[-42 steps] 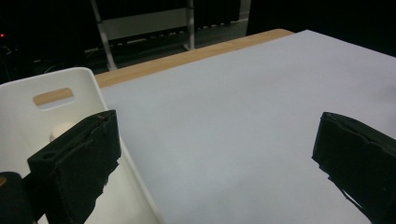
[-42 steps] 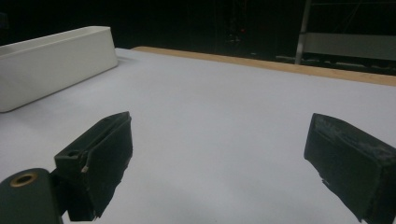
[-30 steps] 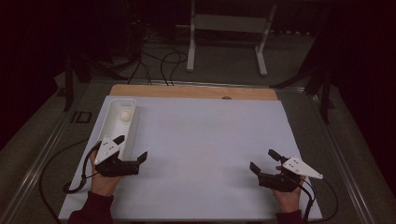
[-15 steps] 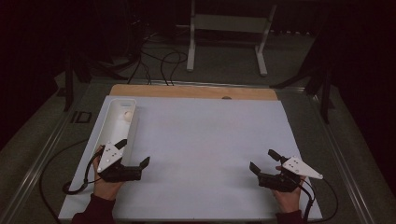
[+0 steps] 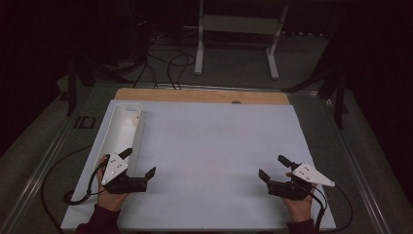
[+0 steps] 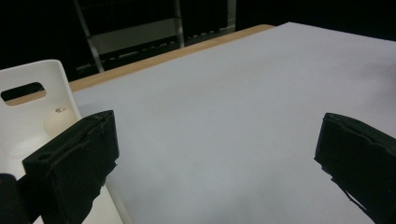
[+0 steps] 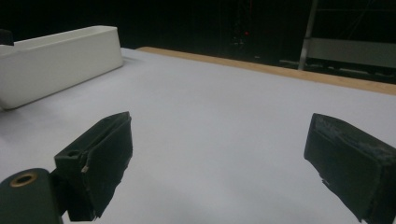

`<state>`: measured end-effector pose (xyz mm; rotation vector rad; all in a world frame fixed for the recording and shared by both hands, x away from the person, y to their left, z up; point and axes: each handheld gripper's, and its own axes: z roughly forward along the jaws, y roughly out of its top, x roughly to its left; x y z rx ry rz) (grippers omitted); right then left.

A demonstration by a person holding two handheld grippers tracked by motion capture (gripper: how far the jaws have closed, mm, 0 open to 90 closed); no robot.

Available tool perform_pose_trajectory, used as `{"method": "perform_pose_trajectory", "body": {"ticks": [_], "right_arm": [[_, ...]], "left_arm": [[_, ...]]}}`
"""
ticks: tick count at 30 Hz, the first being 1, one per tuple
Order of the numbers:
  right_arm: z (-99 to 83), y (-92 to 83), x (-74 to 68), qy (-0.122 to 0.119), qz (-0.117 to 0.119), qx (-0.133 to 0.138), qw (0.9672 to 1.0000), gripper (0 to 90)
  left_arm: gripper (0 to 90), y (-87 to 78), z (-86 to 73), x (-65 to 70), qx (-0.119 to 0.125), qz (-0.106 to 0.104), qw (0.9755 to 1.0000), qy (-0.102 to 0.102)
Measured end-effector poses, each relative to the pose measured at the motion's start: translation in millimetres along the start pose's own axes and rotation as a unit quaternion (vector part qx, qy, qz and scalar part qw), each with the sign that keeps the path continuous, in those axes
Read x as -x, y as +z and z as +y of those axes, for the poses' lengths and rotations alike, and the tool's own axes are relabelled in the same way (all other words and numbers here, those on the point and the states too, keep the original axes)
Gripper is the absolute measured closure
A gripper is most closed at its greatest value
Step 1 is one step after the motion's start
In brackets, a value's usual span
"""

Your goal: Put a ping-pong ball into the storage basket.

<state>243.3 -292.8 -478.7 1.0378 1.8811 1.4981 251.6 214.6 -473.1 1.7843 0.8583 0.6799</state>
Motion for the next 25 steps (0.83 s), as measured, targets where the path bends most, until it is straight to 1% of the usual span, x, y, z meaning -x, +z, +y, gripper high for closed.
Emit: {"method": "perform_pose_trajectory", "body": {"ticks": [7,13,17,20,25], "right_arm": [[2.0,1.2,-3.2,-0.008,0.004,0.002,1.0,7.7],[1.9,0.9,-6.4,-0.013,0.005,0.001,0.9999,7.7],[1.4,-0.6,-7.4,-0.014,0.005,0.002,0.9999,7.7],[1.0,-0.7,-8.0,-0.013,0.004,0.002,0.9999,7.7],[0.7,-0.5,-8.1,-0.015,0.004,0.001,0.9999,7.7]], "left_arm": [[0.0,-1.6,0.6,0.3,0.01,-0.003,0.9999,-0.007],[0.0,-0.8,0.4,-0.8,0.011,-0.002,0.9999,-0.008],[0.0,-0.3,0.2,-1.3,0.012,-0.001,0.9999,-0.011],[0.0,0.1,0.2,-1.4,0.011,-0.001,0.9999,-0.01],[0.0,-0.3,0.5,-1.6,0.013,0.005,0.9998,-0.013]]}}
